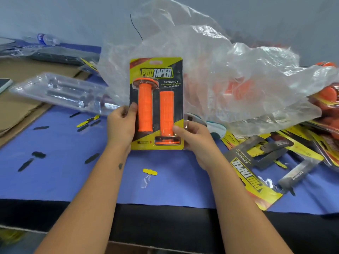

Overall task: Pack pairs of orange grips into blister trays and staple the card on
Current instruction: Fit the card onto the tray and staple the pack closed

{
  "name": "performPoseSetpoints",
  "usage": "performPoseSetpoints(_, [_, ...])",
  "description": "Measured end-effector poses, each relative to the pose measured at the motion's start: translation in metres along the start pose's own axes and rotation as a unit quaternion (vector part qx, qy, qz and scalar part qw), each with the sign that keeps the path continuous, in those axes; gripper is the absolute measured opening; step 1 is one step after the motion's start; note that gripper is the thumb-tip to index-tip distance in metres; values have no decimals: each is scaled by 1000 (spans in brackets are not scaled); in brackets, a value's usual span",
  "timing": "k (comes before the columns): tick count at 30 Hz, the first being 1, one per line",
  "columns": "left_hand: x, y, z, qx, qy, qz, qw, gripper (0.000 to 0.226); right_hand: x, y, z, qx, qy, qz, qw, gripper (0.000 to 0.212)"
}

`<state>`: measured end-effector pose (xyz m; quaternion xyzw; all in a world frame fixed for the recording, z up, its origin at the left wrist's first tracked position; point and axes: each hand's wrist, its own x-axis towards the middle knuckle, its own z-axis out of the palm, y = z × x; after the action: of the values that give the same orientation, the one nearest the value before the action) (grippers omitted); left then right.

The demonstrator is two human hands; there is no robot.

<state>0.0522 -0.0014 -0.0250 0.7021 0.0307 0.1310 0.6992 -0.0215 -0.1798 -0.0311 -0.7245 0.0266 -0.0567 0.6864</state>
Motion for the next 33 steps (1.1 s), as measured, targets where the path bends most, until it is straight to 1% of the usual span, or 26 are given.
performPoseSetpoints(1, [0,3,-2,-44,-18,-19,999,32,1,1,0,14,2,10,1000,16])
performPoseSetpoints(2, [-1,6,-4,-114,-60,-47,991,26,1,1,-1,46,11,10,999,12])
performPoseSetpoints(3, [-2,9,-6,-190,-120,-77,971,23,2,1,-3,86,26,2,996,11])
performPoseSetpoints(4, [-4,12,-9,-258,-180,-100,944,24,3,0,-3,128,44,-9,991,12])
performPoseSetpoints(5, [-7,15,-10,-314,-218,-112,917,33,4,-1,-3,168,60,-20,984,16])
performPoseSetpoints(6, [-10,17,-9,-354,-239,-114,897,54,4,-2,-1,203,74,-27,976,18])
performPoseSetpoints(7, [-14,16,-5,-370,-253,-106,888,79,5,-2,1,230,86,-30,969,19])
performPoseSetpoints(8, [-18,16,2,-370,-269,-94,884,98,5,-2,4,246,97,-33,964,19])
performPoseSetpoints(9, [-25,16,9,-359,-287,-85,884,105,6,-2,7,252,108,-36,961,20])
performPoseSetpoints(10, [-32,16,16,-337,-297,-82,890,103,7,-2,10,251,116,-39,960,21])
performPoseSetpoints(11, [-38,15,23,-309,-300,-84,898,93,6,-2,12,249,122,-40,960,21])
performPoseSetpoints(12, [-43,14,29,-282,-293,-84,910,76,6,-2,14,249,124,-41,960,18])
performPoseSetpoints(14, [-45,11,38,-272,-237,-90,928,42,6,-3,16,238,118,-40,963,12])
performPoseSetpoints(15, [-44,10,40,-286,-209,-112,929,31,6,-3,17,220,113,-38,968,13])
performPoseSetpoints(17, [-38,10,44,-328,-161,-176,914,10,7,-2,18,160,103,-30,981,17])
performPoseSetpoints(18, [-35,11,46,-345,-144,-201,905,5,8,-1,20,130,94,-24,987,18])
performPoseSetpoints(21, [-28,11,51,-379,-120,-235,887,13,7,-1,24,73,69,-22,995,18])
performPoseSetpoints(23, [-31,11,54,-389,-128,-244,879,15,5,0,23,48,76,-29,996,17])
performPoseSetpoints(25, [-35,7,55,-387,-154,-241,877,16,3,1,20,33,88,-39,995,16])
performPoseSetpoints(28, [-36,3,52,-371,-196,-223,880,19,1,2,18,31,91,-51,994,17])
performPoseSetpoints(32, [-36,1,48,-369,-202,-226,878,29,0,0,21,62,98,-54,992,22])
performPoseSetpoints(33, [-36,1,48,-365,-207,-222,880,27,1,0,21,68,106,-51,991,21])
